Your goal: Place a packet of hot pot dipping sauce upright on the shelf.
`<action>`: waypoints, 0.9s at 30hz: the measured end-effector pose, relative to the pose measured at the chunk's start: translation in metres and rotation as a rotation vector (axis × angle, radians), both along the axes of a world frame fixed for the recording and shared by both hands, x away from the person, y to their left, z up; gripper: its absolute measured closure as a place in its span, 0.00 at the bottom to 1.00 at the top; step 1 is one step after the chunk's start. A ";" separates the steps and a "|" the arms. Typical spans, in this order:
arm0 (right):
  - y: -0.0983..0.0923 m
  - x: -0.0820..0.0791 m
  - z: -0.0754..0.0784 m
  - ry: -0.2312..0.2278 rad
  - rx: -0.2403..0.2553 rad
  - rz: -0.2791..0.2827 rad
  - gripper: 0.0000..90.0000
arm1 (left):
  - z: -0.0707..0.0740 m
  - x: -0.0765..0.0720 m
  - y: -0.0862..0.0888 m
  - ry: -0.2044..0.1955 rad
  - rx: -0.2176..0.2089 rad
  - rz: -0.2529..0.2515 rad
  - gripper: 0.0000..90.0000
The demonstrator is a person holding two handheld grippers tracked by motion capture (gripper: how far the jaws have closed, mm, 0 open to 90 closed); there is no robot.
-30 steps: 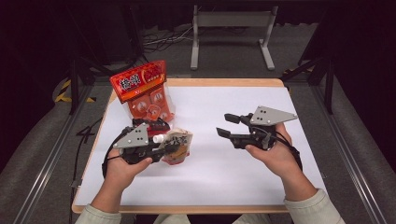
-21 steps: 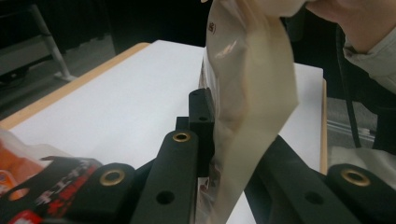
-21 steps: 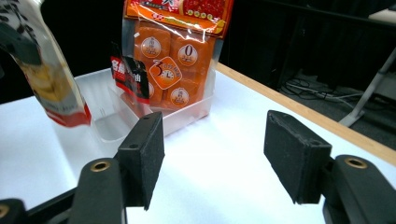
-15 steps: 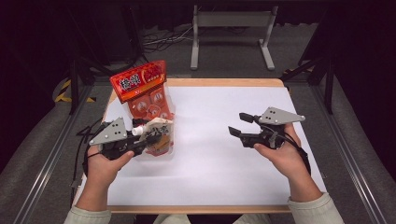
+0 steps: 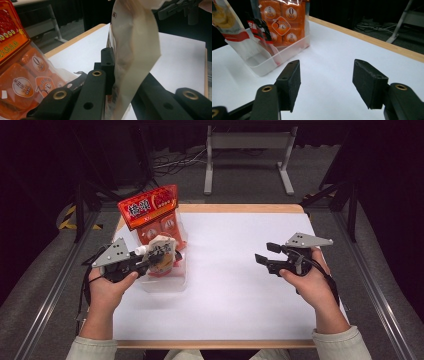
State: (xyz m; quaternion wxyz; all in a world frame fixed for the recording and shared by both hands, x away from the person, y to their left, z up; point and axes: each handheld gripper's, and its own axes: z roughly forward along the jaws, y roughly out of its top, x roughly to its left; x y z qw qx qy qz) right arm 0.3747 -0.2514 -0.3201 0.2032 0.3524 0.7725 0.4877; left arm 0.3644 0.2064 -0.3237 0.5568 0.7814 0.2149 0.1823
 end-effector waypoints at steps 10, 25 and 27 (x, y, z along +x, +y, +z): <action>-0.006 0.005 -0.005 0.032 -0.029 -0.014 0.44 | -0.008 0.012 0.010 -0.011 -0.024 0.009 0.94; -0.011 0.006 -0.007 0.034 -0.009 -0.021 0.41 | -0.037 0.030 0.014 0.100 -0.029 -0.043 0.94; -0.011 0.007 -0.007 0.033 -0.009 -0.021 0.41 | -0.041 0.029 0.014 0.122 -0.037 -0.041 0.94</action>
